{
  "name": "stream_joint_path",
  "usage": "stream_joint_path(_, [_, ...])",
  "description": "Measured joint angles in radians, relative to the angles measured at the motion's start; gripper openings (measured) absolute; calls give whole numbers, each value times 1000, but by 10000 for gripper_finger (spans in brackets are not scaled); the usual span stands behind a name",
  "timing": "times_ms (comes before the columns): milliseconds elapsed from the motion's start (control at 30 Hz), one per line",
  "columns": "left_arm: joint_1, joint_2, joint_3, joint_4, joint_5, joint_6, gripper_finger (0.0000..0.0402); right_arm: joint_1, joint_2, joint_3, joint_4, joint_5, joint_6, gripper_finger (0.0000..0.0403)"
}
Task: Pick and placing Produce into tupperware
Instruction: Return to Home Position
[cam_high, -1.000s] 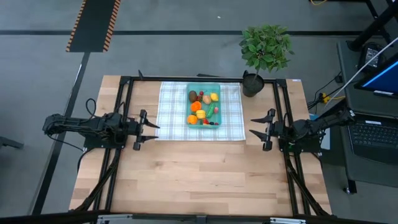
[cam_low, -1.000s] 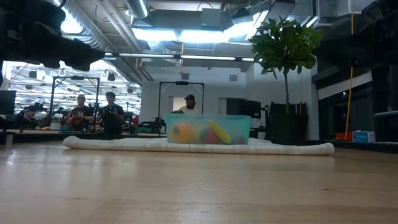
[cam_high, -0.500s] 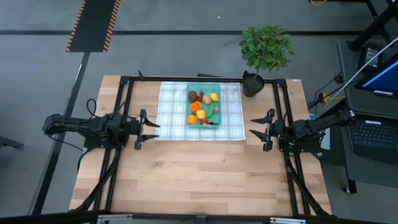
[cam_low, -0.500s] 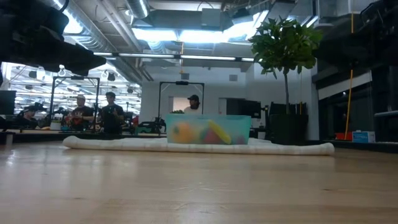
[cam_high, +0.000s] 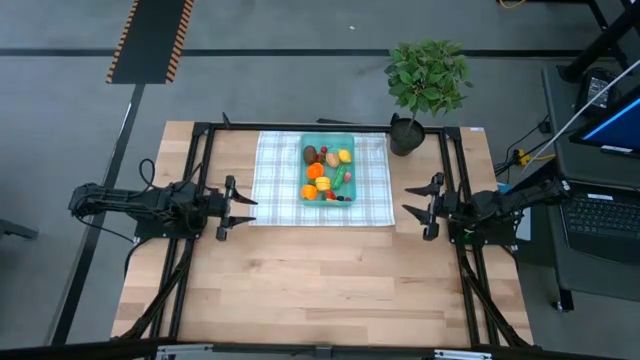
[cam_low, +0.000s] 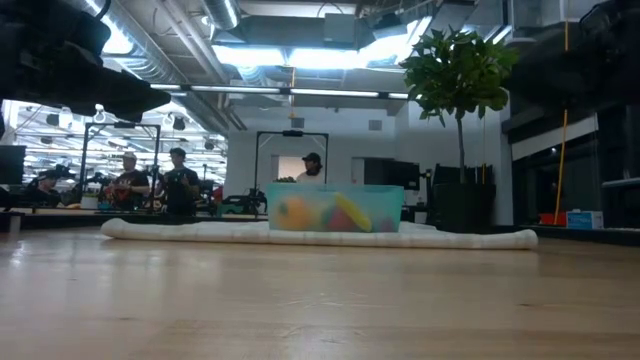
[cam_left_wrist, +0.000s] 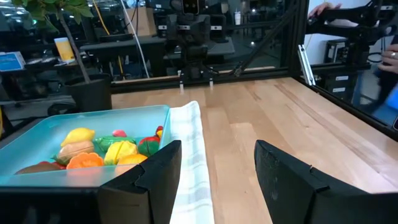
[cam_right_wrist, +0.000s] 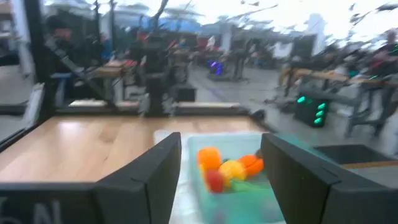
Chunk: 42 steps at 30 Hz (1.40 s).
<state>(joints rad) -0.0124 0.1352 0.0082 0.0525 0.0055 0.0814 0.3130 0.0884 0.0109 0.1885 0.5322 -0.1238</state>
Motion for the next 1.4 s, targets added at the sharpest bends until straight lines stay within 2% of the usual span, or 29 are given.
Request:
stream_joint_path(133, [0, 0, 0, 0, 0, 0, 195, -71, -89, -3, -29, -32, -18, 223])
stream_joint_path(333, [0, 0, 0, 3, -1, 0, 195, -217, -87, -4, -63, -218, -12, 223])
stream_joint_path(500, [0, 0, 0, 3, -1, 0, 195, -272, -87, -4, -118, -344, 35, 223])
stream_joint_path(1400, [0, 0, 0, 1, 0, 0, 195, -275, -83, -4, -128, -350, 41, 223])
